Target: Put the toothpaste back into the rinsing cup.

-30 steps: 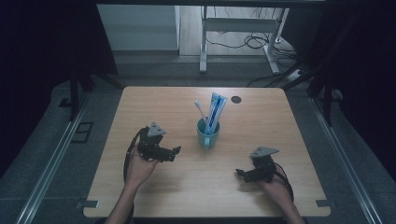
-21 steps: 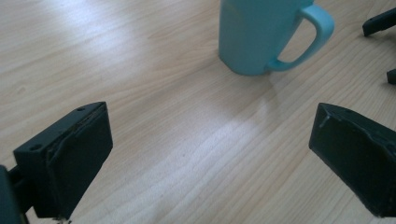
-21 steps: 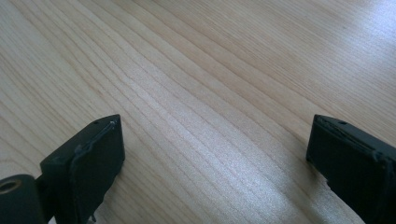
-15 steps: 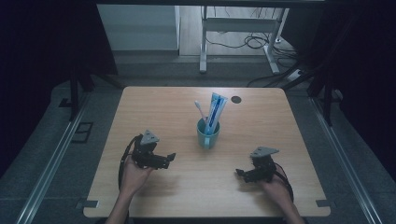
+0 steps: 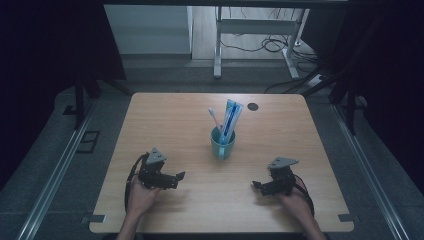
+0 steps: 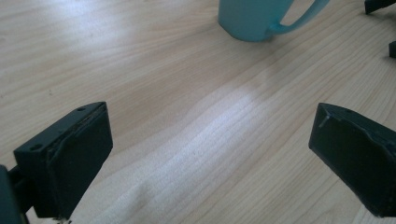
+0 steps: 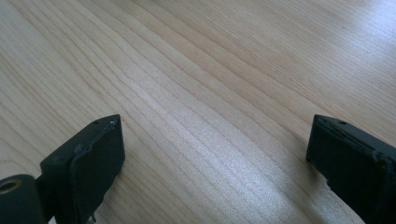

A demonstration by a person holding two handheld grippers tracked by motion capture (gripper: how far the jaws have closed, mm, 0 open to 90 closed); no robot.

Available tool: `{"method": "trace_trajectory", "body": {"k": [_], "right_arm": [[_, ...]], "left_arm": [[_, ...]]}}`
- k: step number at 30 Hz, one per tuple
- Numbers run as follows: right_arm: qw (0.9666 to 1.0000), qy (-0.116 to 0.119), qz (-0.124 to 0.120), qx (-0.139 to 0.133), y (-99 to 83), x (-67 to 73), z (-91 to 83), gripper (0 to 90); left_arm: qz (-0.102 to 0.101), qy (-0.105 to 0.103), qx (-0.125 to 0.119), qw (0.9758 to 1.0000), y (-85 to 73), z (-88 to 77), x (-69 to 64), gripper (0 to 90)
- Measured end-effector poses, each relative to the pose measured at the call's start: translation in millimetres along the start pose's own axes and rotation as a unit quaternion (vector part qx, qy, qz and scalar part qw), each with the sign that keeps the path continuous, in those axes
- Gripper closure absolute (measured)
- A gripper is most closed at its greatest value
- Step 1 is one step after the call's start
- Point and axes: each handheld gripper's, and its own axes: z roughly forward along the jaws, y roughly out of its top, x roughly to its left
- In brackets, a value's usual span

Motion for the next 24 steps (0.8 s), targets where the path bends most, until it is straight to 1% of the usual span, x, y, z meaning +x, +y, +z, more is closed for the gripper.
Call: {"method": "trace_trajectory", "body": {"k": [4, 9, 11, 14, 18, 21, 22, 23, 24], "right_arm": [[1.0, 0.0, -0.001, 0.0, 0.0, -0.1, 0.1, 4.0], [1.0, 0.0, -0.001, 0.0, 0.0, -0.1, 0.1, 4.0], [1.0, -0.001, -0.001, 0.0, 0.0, -0.1, 0.1, 4.0], [1.0, -0.001, -0.001, -0.001, 0.0, -0.1, 0.1, 4.0], [1.0, -0.001, -0.001, -0.001, 0.0, 0.0, 0.1, 4.0], [1.0, -0.001, -0.001, -0.001, 0.0, 0.0, 0.1, 4.0], [1.0, -0.001, -0.001, -0.001, 0.0, 0.0, 0.1, 4.0], [1.0, -0.001, -0.001, -0.001, 0.0, 0.0, 0.2, 4.0], [1.0, -0.001, -0.001, -0.001, 0.0, 0.0, 0.2, 4.0]], "left_arm": [[-0.002, -0.001, 0.004, 1.0, -7.0, 3.3, -0.3, 0.0], [0.0, 0.001, 0.012, 0.9999, -16.6, 10.2, -2.7, 0.0], [0.004, 0.002, 0.017, 0.9998, -19.6, 13.1, -3.3, 0.0], [0.015, 0.012, 0.032, 0.9993, -23.9, 18.7, -4.7, 0.0], [0.024, 0.017, 0.047, 0.9985, -28.4, 25.0, -6.2, 0.0], [0.027, 0.021, 0.058, 0.9977, -31.3, 29.2, -7.1, 0.0], [0.026, 0.023, 0.065, 0.9973, -31.2, 30.5, -8.0, 0.0], [0.033, 0.028, 0.069, 0.9967, -30.7, 31.0, -8.8, 0.0], [0.036, 0.029, 0.072, 0.9963, -30.6, 31.9, -9.3, 0.0]]}}
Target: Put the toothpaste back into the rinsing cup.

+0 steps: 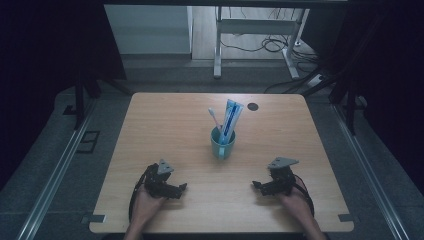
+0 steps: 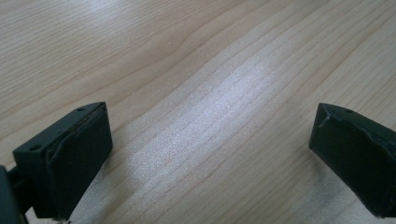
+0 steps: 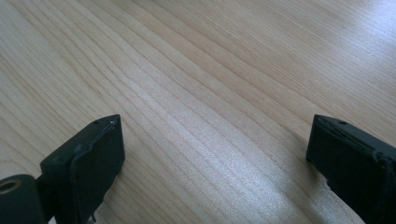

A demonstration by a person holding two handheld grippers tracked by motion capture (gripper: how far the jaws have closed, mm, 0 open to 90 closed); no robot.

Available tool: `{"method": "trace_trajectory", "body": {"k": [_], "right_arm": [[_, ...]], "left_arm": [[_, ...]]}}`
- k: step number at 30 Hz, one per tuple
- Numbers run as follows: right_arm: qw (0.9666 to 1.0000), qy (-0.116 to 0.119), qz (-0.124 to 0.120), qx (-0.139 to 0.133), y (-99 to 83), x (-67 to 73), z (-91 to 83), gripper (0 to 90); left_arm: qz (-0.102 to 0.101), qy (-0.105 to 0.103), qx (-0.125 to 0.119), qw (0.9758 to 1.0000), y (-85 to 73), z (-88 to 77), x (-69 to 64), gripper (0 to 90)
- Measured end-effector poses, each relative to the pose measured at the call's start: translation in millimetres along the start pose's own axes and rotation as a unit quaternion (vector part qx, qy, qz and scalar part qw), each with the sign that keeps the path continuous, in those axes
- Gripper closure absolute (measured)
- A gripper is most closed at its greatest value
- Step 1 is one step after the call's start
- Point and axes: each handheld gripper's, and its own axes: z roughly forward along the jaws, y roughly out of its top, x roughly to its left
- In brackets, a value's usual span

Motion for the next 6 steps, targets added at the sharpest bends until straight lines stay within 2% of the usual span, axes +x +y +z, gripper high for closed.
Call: {"method": "trace_trajectory", "body": {"k": [6], "right_arm": [[1.0, 0.0, 0.0, 0.0, -0.1, 0.1, -0.1, 4.0]], "left_arm": [[-0.006, -0.001, 0.005, 1.0, 0.7, 1.2, 0.3, 0.0]]}}
